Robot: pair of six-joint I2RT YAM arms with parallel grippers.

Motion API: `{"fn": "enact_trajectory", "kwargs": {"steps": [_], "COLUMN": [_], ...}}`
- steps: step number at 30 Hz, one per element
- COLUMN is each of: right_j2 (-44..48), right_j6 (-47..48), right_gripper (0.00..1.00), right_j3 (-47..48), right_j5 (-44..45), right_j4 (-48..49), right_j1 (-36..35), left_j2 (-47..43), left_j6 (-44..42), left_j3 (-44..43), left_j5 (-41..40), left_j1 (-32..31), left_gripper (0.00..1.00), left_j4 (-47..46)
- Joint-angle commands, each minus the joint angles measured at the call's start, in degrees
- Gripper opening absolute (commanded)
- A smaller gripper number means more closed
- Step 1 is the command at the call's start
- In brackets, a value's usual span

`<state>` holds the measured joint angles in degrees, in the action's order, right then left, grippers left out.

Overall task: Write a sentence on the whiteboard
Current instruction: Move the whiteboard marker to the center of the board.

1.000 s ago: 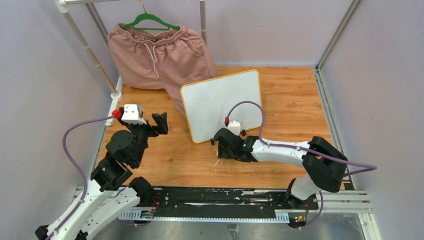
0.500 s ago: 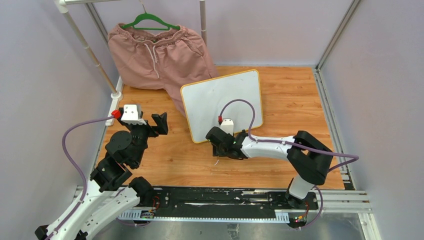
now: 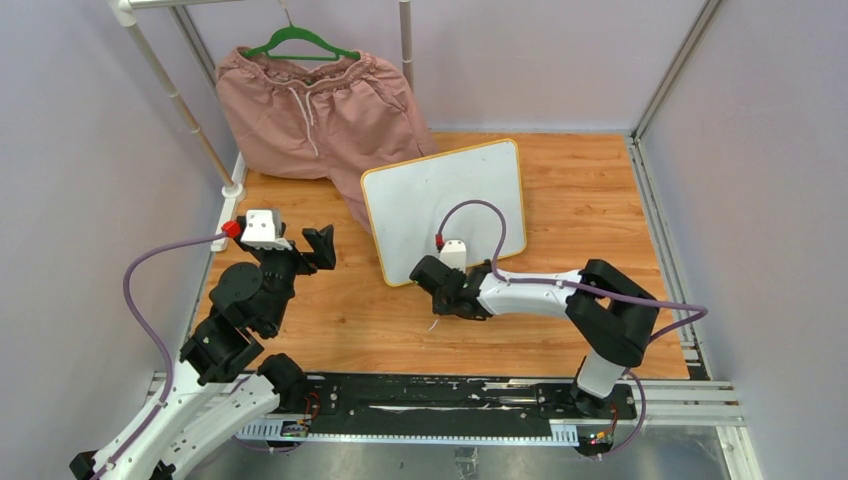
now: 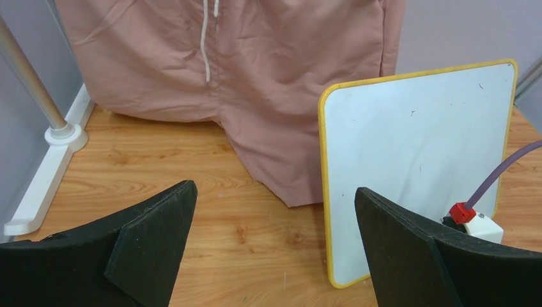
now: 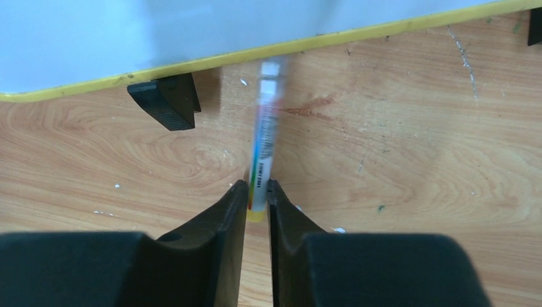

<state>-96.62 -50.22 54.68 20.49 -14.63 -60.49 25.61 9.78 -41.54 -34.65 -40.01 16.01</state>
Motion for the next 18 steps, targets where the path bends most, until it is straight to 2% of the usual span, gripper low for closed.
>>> {"fn": "enact_trajectory", "kwargs": {"steps": [1,7,18], "right_j2": [1.42,6.96,19.80], "right_j6": [-0.67,-0.20,0.15], "right_gripper": [0.18,0.09,0.11], "right_j3": [-2.19,-4.86,-13.73], "right_j5": [-0.13,-3.42,-6.56], "right_j4": [-2.97,-8.39,-14.48], "right_j1": [-0.77,-1.26,-3.58], "left_j2": [-0.64,-0.82,-0.56], "left_j6": [-0.46,-0.53,-0.55], "left_j3": [0.28,0.32,0.23], "left_j5": [0.15,0.57,1.91], "left_j1": [-0.79,-0.85,-0.86], "left_gripper": [1.00,1.00,1.00], "left_j4": [-1.75,-1.69,-1.86]}}
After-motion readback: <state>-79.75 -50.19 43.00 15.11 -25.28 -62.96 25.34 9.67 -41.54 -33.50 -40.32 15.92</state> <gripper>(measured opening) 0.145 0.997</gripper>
